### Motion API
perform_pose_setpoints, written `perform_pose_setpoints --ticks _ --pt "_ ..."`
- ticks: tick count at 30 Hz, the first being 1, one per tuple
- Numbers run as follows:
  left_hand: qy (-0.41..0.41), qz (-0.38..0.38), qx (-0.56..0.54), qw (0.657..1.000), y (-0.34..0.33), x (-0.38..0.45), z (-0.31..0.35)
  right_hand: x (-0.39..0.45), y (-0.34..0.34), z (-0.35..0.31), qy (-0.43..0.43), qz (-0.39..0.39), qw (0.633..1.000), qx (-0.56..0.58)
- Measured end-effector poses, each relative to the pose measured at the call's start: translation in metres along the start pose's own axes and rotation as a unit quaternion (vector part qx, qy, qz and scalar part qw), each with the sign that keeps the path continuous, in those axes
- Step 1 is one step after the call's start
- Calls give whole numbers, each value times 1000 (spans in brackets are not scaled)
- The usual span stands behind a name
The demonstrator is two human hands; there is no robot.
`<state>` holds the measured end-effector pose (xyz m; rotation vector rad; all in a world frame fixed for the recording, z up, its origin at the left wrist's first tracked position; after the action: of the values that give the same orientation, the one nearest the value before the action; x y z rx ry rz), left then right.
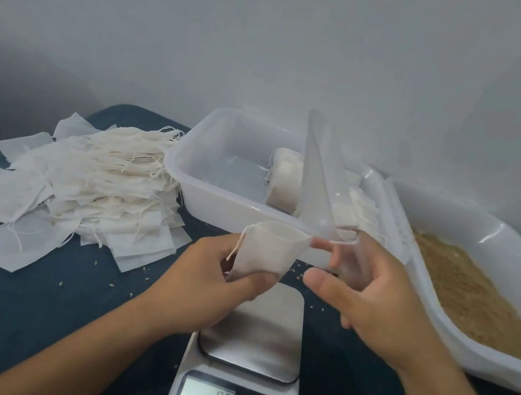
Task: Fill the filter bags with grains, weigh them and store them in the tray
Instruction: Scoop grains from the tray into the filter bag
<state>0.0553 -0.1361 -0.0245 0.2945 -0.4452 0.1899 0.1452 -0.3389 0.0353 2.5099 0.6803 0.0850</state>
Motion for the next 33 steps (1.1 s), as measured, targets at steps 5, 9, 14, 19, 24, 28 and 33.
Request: perform_pose_setpoints --ticks 5,9,14,19,24,28,33 --pt "-11 -38 -38 998 0 -1 4 12 -32 6 33 36 995 82" --pt "-62 -51 -34 996 0 -2 8 4 -27 11 49 58 989 125" --pt "-70 5 -28 997 -2 0 6 -9 -28 17 44 49 993 95" --pt "-39 -14 -103 994 -1 1 3 -14 -27 23 30 38 994 99" --pt "49 -50 -129 989 0 -1 -6 -16 -31 26 -4 29 998 59" --pt "99 -72 -176 977 1 -2 -8 -16 -31 29 -8 20 998 61" --pt "119 -40 -118 985 0 -2 -15 -11 -33 36 -25 22 998 44"
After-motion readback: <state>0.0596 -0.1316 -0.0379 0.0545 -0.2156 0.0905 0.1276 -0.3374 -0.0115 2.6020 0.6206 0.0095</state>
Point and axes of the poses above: each hand's wrist, its own x-axis towards the middle knuckle, its own y-axis out of the back of the hand, z = x × y, the point moved 2 cm from there along x, towards the middle knuckle, and after that the axes turned 15 degrees about -y, right-handed, at the moved point
